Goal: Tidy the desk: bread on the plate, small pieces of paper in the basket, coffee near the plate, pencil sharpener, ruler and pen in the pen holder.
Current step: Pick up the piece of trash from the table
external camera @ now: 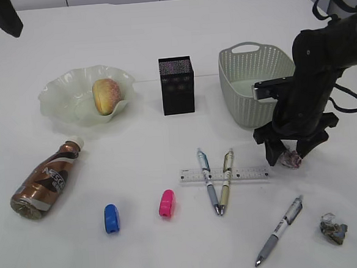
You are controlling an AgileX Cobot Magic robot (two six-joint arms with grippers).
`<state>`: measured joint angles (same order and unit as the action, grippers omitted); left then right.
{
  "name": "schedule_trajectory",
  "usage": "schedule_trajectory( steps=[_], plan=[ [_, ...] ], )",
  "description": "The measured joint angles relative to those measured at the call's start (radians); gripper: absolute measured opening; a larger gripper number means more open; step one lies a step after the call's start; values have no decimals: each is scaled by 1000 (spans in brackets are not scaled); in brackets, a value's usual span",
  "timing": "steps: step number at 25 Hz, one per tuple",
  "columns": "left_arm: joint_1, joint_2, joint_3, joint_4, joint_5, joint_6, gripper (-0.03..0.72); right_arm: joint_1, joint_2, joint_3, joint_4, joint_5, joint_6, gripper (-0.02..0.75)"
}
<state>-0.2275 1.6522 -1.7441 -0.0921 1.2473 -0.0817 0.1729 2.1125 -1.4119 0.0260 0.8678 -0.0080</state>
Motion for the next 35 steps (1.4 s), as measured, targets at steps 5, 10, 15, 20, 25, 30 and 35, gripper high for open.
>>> schedule_trajectory(
  steps=[5,10,15,20,25,30,35],
  plan=[
    [0,0,0,-2,0,0,498,0,0,0,-14,-8,0,546],
    [0,0,0,-2,0,0,498,0,0,0,-15,-27,0,546],
    [0,0,0,-5,0,0,498,0,0,0,-18,-62,0,546],
    [0,0,0,-8,0,0,498,0,0,0,-18,-62,2,545],
    [0,0,0,-11,0,0,498,0,0,0,-18,-83,2,543],
    [0,0,0,-13,0,0,498,0,6,0,-18,-102,2,543],
    [0,0,0,-17,0,0,498,0,31,-1,-18,-100,8,543]
  ],
)
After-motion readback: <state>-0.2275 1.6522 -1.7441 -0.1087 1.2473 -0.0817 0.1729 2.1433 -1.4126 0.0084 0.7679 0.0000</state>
